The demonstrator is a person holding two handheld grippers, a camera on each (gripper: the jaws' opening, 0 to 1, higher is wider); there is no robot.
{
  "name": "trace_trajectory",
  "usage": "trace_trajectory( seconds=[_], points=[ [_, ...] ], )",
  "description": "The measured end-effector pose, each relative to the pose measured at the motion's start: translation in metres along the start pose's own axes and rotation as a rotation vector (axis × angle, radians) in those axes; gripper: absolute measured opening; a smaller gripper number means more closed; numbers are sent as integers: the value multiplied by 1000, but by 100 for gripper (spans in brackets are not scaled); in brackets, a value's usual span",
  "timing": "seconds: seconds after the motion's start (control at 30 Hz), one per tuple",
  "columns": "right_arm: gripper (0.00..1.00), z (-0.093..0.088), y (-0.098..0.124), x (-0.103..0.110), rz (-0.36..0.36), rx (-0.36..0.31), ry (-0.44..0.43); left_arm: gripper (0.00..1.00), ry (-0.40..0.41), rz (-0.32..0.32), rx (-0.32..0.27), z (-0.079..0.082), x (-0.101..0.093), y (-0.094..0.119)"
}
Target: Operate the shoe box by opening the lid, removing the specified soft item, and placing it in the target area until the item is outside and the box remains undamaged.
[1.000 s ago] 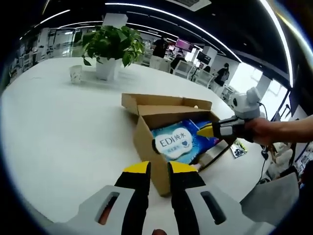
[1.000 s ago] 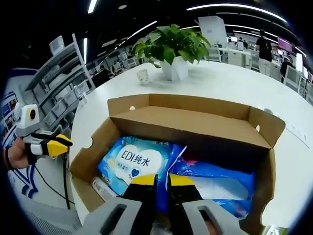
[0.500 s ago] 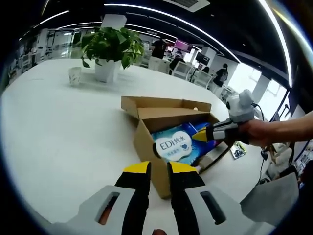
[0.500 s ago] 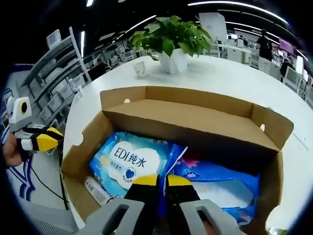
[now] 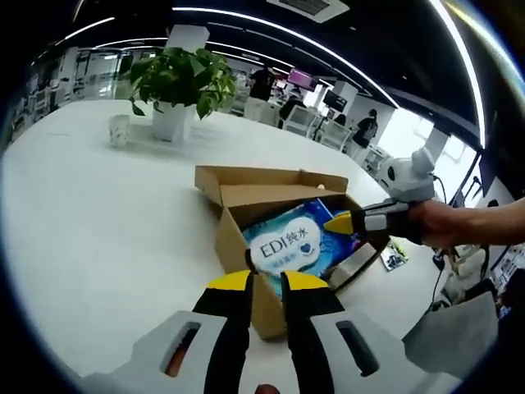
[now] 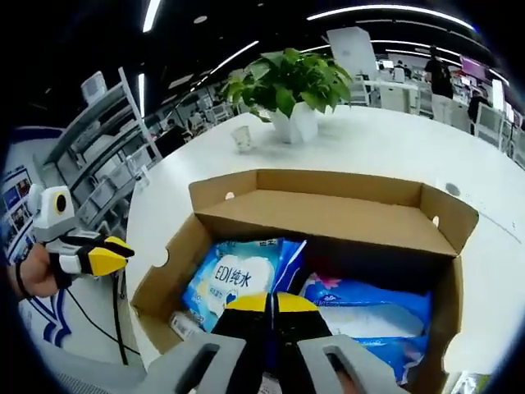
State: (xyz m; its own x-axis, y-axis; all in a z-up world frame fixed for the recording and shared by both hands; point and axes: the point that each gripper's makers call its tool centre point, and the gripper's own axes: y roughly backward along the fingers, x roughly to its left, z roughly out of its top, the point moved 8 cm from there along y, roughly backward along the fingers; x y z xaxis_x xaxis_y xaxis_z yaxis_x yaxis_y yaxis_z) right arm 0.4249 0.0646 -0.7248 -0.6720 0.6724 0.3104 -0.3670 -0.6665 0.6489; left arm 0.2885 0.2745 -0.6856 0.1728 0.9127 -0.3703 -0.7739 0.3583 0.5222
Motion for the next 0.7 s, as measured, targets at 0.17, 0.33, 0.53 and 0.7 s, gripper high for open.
trace_trajectory(
  seconds=[0.17,0.33,0.53,0.7],
  points=[
    [0,-1,24,2,-33,-26,-28,13,-9,-18,5,3,-6,-7],
    [0,2,53,1,-69,-58,-41,13,-20,-47,11,6,-17,-18],
    [0,0,68,-15,-108,-80,-71,14,-35,-81,29,10,-30,-37],
    [0,-4,73,-26,-141,-93,-95,14,-53,-98,75,10,-39,-57]
  ],
)
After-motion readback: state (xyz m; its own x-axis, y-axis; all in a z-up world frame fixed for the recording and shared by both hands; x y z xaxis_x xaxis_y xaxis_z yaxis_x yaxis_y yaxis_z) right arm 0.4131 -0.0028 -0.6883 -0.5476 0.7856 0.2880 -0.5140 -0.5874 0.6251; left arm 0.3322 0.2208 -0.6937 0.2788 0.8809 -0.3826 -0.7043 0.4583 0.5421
